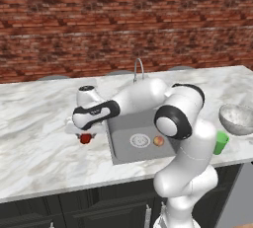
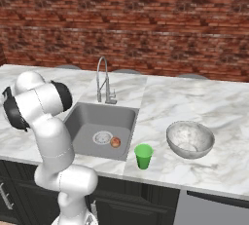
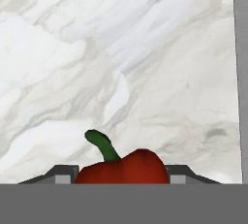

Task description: Remove the peach and bell pepper from the sink. Then move the bowl and cup from the counter to the sink for washing.

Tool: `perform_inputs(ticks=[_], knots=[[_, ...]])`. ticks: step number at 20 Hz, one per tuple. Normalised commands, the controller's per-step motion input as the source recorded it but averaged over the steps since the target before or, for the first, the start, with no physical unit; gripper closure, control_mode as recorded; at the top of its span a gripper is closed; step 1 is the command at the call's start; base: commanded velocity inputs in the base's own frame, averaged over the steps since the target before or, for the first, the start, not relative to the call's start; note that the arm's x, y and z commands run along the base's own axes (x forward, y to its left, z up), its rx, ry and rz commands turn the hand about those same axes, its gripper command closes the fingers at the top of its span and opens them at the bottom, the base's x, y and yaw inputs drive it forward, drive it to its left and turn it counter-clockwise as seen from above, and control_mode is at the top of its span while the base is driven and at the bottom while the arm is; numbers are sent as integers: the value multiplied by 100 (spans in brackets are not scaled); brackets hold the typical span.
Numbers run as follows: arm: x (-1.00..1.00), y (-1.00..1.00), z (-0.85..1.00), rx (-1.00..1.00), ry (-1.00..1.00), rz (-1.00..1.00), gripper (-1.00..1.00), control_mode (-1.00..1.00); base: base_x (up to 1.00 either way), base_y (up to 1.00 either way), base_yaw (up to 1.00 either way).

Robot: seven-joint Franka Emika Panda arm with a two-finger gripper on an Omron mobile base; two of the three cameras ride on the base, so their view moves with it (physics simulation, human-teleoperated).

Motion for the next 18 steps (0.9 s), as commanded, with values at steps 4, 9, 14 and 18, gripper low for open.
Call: perform_inputs(ticks=[4,9,14,18], knots=[[0,16,-29,0,1,0,100,-100,0,0,0],[2,9,-23,0,2,-1,100,-100,0,0,0],[2,10,-18,0,9,-7,100,-100,0,0,0],[2,6,-17,0,9,-9,100,-100,0,0,0]])
